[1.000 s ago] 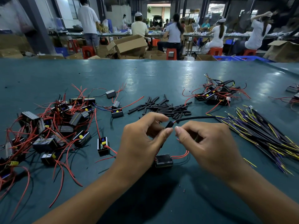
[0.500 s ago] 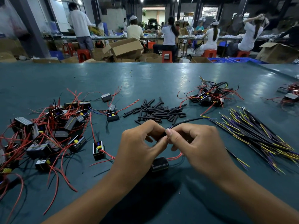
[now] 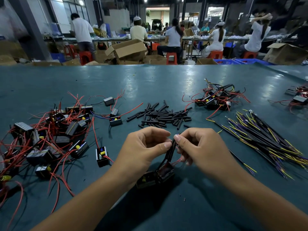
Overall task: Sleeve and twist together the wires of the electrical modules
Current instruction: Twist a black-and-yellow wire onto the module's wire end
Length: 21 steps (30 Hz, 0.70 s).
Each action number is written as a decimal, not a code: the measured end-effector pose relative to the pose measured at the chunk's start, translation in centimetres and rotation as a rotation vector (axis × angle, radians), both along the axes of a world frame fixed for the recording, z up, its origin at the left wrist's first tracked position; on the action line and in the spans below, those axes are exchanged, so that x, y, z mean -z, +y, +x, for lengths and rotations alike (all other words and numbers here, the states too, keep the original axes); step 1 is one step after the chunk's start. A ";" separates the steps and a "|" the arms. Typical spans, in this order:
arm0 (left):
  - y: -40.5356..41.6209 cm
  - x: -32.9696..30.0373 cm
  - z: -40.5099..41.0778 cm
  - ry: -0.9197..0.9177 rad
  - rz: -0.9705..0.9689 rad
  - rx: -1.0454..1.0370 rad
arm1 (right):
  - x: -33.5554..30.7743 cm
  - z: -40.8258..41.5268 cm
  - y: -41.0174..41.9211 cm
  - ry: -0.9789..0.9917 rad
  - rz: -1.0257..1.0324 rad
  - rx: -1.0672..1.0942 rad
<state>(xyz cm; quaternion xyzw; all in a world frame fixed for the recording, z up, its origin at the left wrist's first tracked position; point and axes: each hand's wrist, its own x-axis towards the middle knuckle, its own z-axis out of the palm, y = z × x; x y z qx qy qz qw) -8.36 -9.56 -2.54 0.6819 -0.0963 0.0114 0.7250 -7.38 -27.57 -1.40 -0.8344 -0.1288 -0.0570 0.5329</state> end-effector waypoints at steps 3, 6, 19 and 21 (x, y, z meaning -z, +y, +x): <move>0.1 0.0 0.1 -0.030 -0.050 -0.005 | -0.3 -0.2 0.2 0.126 0.209 -0.056; 0.1 -0.1 0.1 -0.088 -0.027 -0.007 | -0.7 -0.5 0.2 0.190 0.304 -0.096; 1.9 -0.8 1.1 -0.308 0.358 -0.138 | -1.9 0.5 -0.5 0.128 0.387 -0.017; 2.6 -0.7 1.6 -0.301 0.390 -0.199 | -2.7 1.0 -1.2 0.067 0.429 0.026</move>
